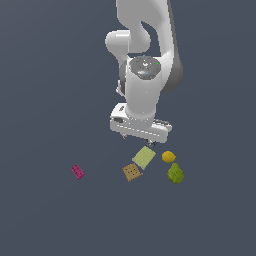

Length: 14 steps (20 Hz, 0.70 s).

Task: Pick up a designated object from a clutter of objects.

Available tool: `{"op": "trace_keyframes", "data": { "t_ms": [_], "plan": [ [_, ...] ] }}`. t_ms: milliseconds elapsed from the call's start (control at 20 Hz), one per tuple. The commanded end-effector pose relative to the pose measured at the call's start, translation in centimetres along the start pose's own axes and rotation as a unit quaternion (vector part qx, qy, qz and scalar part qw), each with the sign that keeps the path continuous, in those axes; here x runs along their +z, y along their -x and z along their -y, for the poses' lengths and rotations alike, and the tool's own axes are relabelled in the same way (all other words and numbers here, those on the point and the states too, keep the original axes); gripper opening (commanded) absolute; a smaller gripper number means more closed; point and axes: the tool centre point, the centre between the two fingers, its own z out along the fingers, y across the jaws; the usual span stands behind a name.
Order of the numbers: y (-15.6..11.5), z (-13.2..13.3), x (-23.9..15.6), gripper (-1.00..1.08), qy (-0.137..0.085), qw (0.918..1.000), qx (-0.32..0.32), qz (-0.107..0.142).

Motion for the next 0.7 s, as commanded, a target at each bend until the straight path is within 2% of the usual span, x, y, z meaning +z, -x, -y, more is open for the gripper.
{"op": "trace_keyframes", "data": {
  "t_ms": [0, 650],
  "plan": [
    [0.1, 0.7, 1.8, 1.00, -0.001, 0.9996, 0.027, -0.001],
    [1.5, 3.3, 10.0, 1.00, -0.003, 0.9886, 0.150, -0.004]
  ]
}}
